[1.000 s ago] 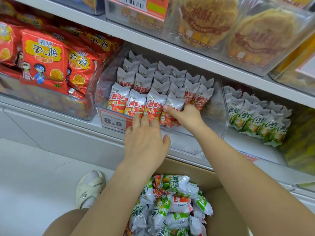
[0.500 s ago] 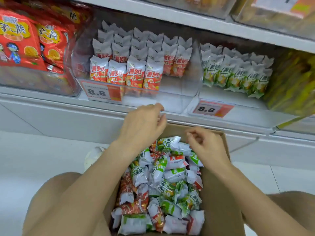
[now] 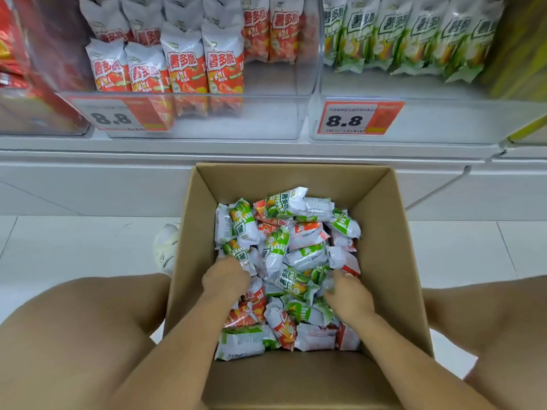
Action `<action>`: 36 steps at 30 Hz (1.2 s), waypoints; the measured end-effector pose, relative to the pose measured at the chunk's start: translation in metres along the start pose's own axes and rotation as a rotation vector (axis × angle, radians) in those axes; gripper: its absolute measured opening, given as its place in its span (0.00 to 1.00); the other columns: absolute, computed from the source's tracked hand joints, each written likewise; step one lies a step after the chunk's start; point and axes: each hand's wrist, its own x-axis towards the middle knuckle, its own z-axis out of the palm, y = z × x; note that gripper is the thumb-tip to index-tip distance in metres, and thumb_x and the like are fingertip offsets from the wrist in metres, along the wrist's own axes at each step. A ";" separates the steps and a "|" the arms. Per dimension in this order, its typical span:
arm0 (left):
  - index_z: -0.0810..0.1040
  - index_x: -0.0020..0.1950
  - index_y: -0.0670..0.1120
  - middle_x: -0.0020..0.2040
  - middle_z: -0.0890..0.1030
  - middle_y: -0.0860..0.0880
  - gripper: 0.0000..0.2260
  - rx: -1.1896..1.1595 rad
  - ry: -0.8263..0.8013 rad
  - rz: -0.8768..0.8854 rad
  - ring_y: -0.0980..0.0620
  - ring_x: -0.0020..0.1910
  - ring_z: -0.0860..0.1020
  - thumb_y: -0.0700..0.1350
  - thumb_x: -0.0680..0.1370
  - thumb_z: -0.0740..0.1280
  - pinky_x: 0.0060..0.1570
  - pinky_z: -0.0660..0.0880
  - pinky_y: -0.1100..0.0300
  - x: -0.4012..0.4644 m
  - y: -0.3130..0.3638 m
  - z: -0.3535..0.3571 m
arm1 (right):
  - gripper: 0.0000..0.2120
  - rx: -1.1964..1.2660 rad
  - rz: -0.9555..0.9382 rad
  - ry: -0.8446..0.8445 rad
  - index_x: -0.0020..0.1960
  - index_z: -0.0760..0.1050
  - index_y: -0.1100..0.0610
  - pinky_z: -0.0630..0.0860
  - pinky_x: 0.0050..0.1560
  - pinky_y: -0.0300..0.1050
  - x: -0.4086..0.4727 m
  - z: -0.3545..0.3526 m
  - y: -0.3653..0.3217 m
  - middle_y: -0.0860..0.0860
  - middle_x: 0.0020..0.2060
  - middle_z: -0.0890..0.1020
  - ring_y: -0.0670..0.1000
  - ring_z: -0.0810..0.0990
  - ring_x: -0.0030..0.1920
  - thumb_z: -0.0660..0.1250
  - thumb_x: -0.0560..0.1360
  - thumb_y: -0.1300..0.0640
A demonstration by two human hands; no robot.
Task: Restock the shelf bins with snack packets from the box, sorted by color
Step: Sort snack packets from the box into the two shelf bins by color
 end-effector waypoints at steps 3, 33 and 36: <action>0.68 0.64 0.40 0.61 0.74 0.41 0.18 -0.076 0.162 -0.008 0.42 0.58 0.75 0.48 0.79 0.62 0.50 0.75 0.51 0.001 0.003 0.006 | 0.18 0.144 0.064 0.145 0.66 0.71 0.56 0.76 0.51 0.49 0.011 0.005 0.002 0.56 0.58 0.77 0.56 0.74 0.60 0.62 0.77 0.52; 0.56 0.77 0.47 0.68 0.71 0.44 0.35 0.469 0.136 0.497 0.43 0.68 0.65 0.53 0.75 0.68 0.65 0.65 0.54 0.094 0.073 -0.028 | 0.42 0.493 0.371 0.001 0.73 0.57 0.55 0.72 0.59 0.53 0.055 -0.008 -0.006 0.59 0.67 0.66 0.63 0.72 0.63 0.74 0.68 0.45; 0.68 0.69 0.47 0.61 0.77 0.44 0.27 0.344 0.084 0.494 0.43 0.62 0.72 0.58 0.73 0.67 0.59 0.70 0.55 0.090 0.065 -0.032 | 0.28 0.362 0.269 0.044 0.65 0.63 0.54 0.74 0.50 0.48 0.043 0.001 -0.010 0.58 0.62 0.70 0.62 0.77 0.56 0.71 0.70 0.50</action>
